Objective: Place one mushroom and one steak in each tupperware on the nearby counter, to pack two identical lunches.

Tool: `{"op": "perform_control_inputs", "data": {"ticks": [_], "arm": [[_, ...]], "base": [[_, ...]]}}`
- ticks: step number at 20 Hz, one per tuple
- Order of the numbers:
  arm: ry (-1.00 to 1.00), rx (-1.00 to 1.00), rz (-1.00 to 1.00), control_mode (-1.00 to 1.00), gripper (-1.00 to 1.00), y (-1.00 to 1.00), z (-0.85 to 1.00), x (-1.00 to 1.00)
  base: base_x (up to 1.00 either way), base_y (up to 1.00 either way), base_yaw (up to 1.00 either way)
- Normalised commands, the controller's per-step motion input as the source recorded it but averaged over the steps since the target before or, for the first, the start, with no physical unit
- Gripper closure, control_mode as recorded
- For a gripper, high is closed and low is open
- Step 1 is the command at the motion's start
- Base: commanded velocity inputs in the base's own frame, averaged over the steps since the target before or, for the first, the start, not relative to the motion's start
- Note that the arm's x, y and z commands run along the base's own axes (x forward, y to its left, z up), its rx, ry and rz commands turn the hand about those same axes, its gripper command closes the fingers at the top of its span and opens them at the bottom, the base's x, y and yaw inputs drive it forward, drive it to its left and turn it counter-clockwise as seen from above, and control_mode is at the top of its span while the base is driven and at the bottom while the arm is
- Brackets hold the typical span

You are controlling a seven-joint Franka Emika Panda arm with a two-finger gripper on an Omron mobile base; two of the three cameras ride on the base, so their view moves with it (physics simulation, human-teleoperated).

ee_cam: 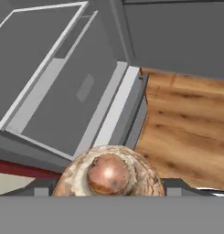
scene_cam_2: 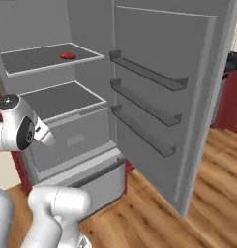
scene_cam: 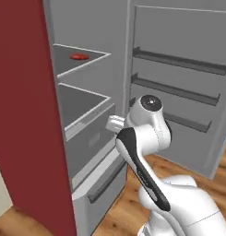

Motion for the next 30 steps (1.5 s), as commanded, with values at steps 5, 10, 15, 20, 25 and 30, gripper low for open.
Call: {"op": "perform_control_inputs", "data": {"ticks": [5,10,15,20,25,30], "arm": [[0.0,0.0,0.0,1.0,1.0,0.0,0.0,0.0],[0.0,0.0,0.0,1.0,1.0,0.0,0.0,0.0],[0.0,0.0,0.0,1.0,1.0,0.0,0.0,0.0],[0.0,0.0,0.0,1.0,1.0,0.0,0.0,0.0],[0.0,0.0,0.0,1.0,1.0,0.0,0.0,0.0],[0.0,0.0,0.0,1.0,1.0,0.0,0.0,0.0]], "base": [[-0.81,0.1,-0.91],[-0.11,-0.37,-0.92],[0.0,-0.91,-0.81],[0.77,-0.71,-0.4],[1.0,-0.06,-0.01],[1.0,0.01,0.0]]}}
